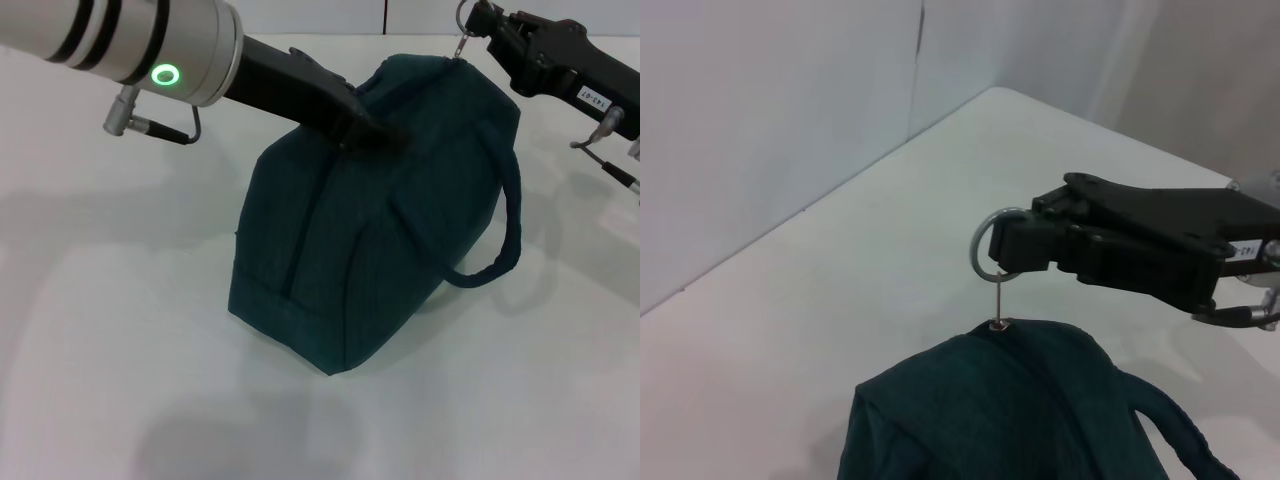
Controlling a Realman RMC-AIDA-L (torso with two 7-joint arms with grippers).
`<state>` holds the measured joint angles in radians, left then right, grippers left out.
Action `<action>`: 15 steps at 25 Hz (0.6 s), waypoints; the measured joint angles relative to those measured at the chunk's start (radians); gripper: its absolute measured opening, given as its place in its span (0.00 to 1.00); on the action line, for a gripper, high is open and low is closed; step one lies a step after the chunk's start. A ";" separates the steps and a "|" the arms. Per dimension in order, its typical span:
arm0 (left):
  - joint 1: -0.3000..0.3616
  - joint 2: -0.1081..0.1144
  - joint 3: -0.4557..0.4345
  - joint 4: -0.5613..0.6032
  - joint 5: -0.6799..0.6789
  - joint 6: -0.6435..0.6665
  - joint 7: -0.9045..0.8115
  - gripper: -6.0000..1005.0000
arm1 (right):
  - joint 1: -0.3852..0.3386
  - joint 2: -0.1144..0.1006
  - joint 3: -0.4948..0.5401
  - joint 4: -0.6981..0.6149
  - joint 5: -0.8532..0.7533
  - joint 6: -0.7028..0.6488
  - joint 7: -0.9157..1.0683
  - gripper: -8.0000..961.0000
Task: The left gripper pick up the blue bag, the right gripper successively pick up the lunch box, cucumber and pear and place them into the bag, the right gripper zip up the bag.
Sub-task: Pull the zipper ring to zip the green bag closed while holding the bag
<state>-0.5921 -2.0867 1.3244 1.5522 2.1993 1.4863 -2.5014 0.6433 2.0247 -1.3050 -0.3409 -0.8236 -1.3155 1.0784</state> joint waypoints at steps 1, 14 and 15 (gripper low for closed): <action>-0.001 0.000 0.000 0.000 0.000 0.000 0.001 0.66 | 0.000 0.000 0.000 0.000 0.000 0.000 0.000 0.01; -0.006 0.001 0.004 0.000 0.004 0.001 0.004 0.23 | -0.002 0.000 0.000 0.002 0.000 -0.001 0.000 0.01; -0.006 0.001 0.004 -0.001 0.004 0.001 0.004 0.20 | -0.002 0.000 0.000 0.002 0.000 -0.001 0.000 0.01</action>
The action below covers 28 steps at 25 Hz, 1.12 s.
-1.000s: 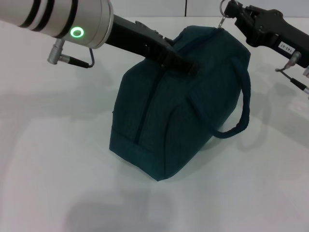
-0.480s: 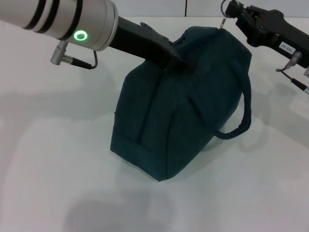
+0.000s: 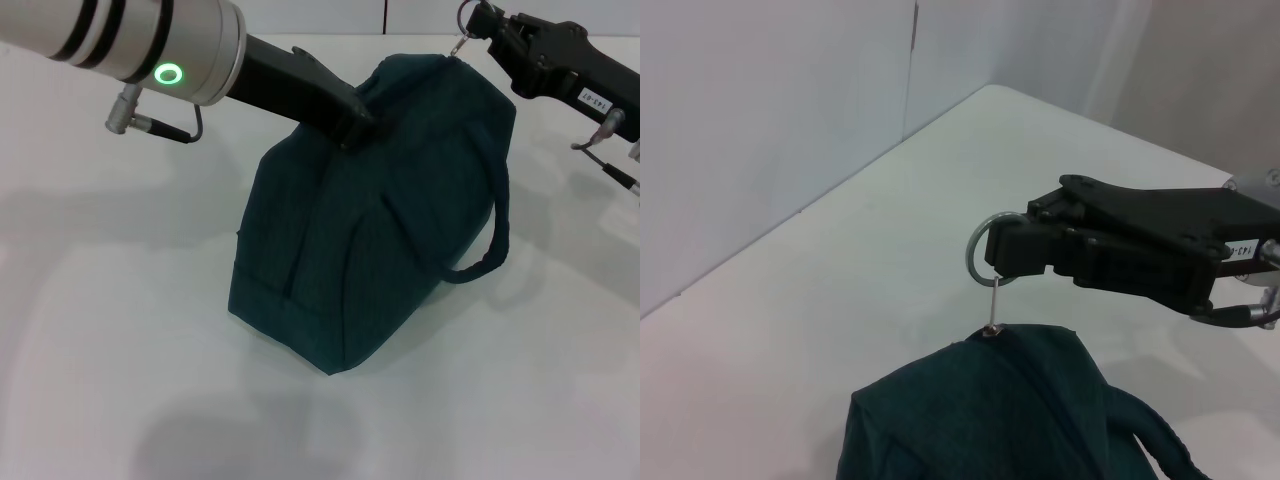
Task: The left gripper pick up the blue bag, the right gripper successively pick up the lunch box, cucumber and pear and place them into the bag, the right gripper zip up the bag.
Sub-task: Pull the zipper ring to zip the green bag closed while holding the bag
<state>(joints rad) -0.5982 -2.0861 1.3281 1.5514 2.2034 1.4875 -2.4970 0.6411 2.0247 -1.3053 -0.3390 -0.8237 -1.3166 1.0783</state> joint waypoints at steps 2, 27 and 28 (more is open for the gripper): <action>0.000 0.000 0.000 0.000 0.000 0.001 0.001 0.16 | 0.000 0.000 0.001 0.000 0.000 0.000 0.000 0.01; 0.053 -0.002 -0.038 -0.050 -0.234 -0.014 0.212 0.05 | -0.039 -0.003 -0.003 0.078 0.050 0.220 0.052 0.01; 0.054 -0.002 -0.039 -0.057 -0.235 -0.018 0.216 0.05 | -0.040 -0.003 -0.002 0.078 0.051 0.220 0.052 0.01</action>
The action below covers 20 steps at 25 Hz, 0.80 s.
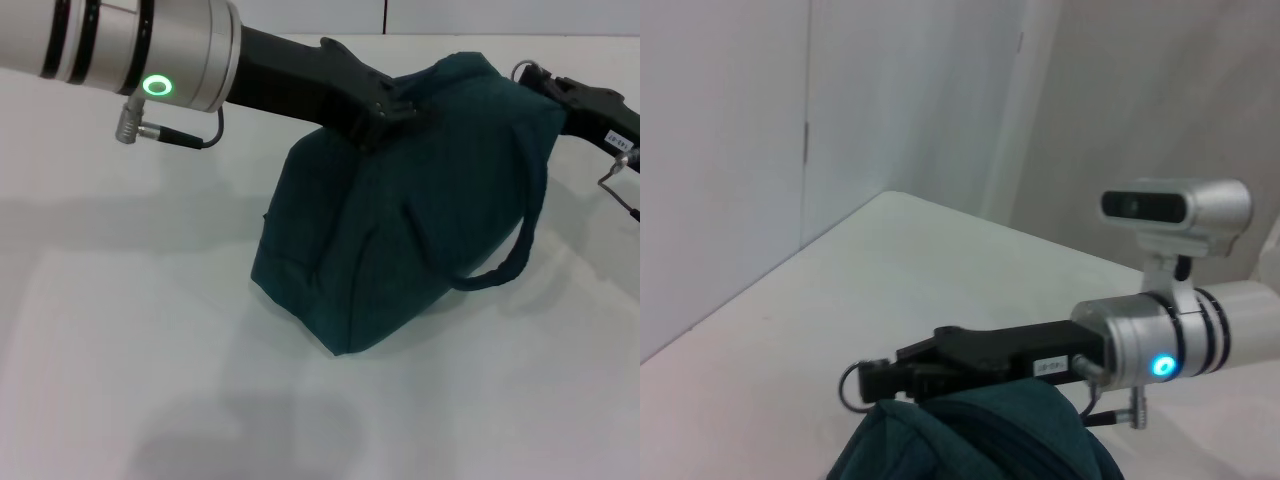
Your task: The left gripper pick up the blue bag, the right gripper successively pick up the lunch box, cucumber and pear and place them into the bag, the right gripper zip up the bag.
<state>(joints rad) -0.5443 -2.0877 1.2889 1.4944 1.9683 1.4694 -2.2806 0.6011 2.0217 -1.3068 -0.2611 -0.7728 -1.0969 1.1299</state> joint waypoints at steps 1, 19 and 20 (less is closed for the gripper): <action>0.001 0.000 -0.001 -0.004 0.000 -0.003 0.002 0.05 | -0.001 0.000 0.001 0.000 0.001 -0.005 0.000 0.01; 0.008 0.000 -0.003 -0.018 -0.018 -0.025 0.041 0.09 | -0.091 -0.009 0.049 -0.013 0.039 -0.160 0.008 0.46; 0.008 0.000 -0.003 -0.027 -0.022 -0.030 0.049 0.10 | -0.098 -0.010 0.056 -0.013 0.040 -0.168 0.009 0.48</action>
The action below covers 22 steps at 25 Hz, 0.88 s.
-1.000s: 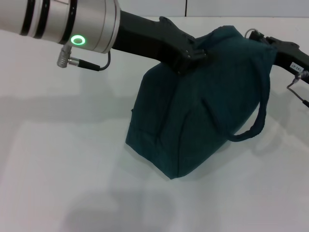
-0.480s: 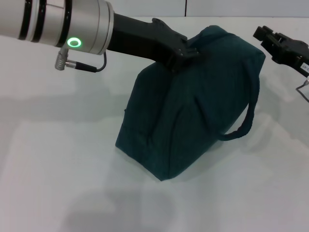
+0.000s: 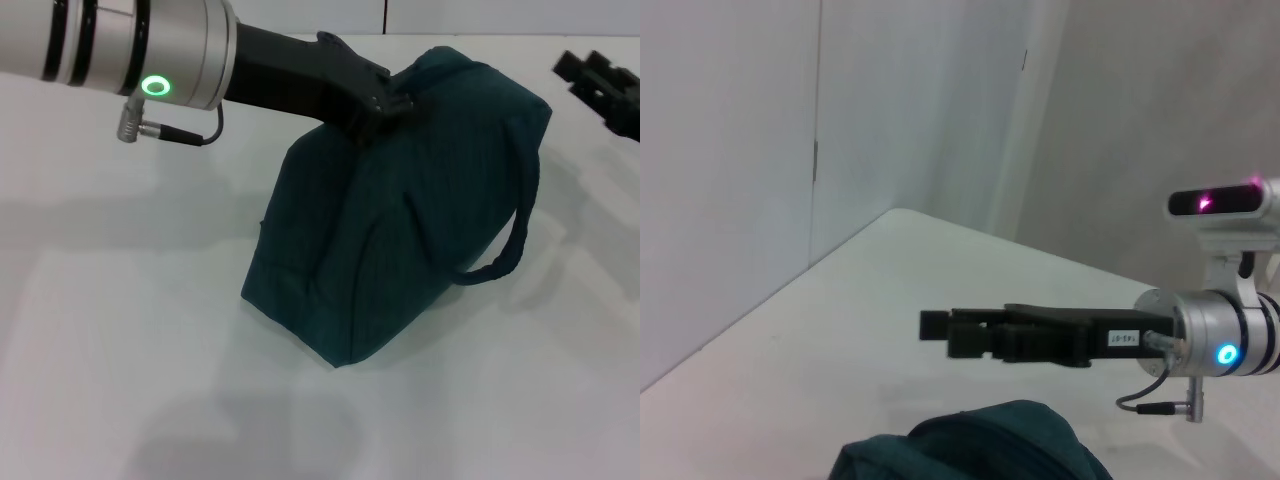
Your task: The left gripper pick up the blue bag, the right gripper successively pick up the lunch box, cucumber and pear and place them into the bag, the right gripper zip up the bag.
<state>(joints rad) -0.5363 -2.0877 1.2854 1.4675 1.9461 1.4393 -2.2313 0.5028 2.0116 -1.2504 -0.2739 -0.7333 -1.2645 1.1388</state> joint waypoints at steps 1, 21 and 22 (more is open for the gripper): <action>0.000 0.000 -0.001 -0.015 -0.009 -0.004 0.017 0.11 | -0.013 -0.002 0.009 -0.004 0.000 -0.008 0.000 0.50; 0.082 0.001 -0.083 -0.083 -0.100 -0.030 0.112 0.39 | -0.071 -0.024 0.007 -0.031 -0.015 -0.133 -0.005 0.90; 0.104 0.001 -0.085 -0.064 -0.123 -0.028 0.138 0.44 | -0.078 -0.032 0.007 -0.038 -0.019 -0.165 -0.006 0.90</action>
<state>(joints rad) -0.4323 -2.0870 1.2005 1.4033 1.8228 1.4109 -2.0935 0.4250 1.9795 -1.2433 -0.3120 -0.7527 -1.4297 1.1326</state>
